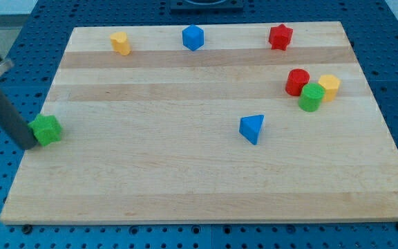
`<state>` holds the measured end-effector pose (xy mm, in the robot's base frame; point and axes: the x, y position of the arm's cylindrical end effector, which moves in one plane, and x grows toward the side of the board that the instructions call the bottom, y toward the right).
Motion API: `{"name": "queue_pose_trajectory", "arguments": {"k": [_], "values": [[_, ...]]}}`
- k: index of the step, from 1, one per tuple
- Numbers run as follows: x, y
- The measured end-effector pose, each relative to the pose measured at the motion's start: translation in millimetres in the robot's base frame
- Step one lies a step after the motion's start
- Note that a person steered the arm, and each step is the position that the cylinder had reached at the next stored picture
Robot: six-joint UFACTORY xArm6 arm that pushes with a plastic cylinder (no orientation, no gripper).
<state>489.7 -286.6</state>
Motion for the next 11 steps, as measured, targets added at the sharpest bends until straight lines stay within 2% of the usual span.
{"name": "queue_pose_trajectory", "arguments": {"k": [2,3,5,9,11], "values": [[-63.4,47.3],[-56.6,49.0],[-54.3,89.0],[-55.9,99.1],[-25.7,160.8]]}}
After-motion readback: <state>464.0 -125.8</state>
